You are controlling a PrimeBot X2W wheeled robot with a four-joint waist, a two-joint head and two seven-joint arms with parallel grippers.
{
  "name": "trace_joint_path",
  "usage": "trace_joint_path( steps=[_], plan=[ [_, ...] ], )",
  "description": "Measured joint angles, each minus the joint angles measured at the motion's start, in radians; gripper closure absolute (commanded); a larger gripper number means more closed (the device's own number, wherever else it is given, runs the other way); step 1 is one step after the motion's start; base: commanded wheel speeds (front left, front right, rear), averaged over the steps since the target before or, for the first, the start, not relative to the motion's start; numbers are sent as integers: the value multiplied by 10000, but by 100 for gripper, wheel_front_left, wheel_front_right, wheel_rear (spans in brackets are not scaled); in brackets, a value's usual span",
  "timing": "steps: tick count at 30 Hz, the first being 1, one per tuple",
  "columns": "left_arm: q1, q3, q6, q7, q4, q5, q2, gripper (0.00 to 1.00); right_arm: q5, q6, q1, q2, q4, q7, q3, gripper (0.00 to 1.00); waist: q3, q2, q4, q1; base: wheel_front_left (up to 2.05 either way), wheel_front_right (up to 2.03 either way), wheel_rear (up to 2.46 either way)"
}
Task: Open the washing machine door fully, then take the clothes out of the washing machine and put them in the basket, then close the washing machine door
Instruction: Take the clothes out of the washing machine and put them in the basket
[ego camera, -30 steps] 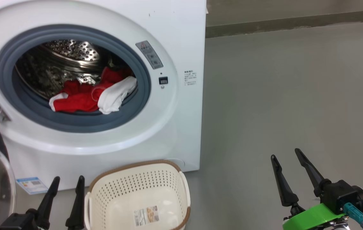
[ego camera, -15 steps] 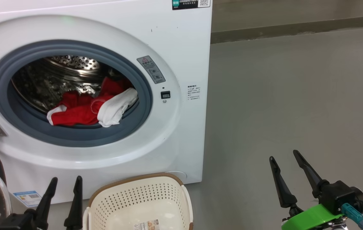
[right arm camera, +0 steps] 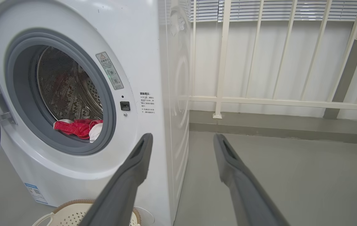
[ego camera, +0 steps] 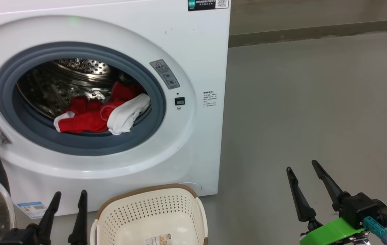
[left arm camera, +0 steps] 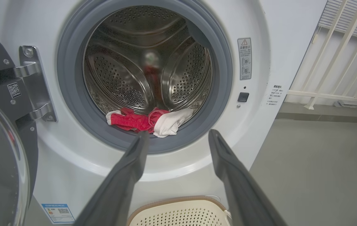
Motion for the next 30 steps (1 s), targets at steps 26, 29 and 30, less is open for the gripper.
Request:
trace_joint_path(
  steps=[26,29,30],
  plan=[
    [-2086,-159,-82,-77,293,-33,180,0,357,0,-727,4,-472,0,-345,0,1383,1,383,0,0,0,0],
    [-2569,-230,-86,-79,345,151,211,0,351,0,-970,0,-571,0,-378,0,1759,0,398,0,0,0,0],
    [-2773,-251,-86,-81,405,188,211,0,345,0,-1054,0,-589,0,-370,0,1891,0,404,0,0,0,0]
  ],
)
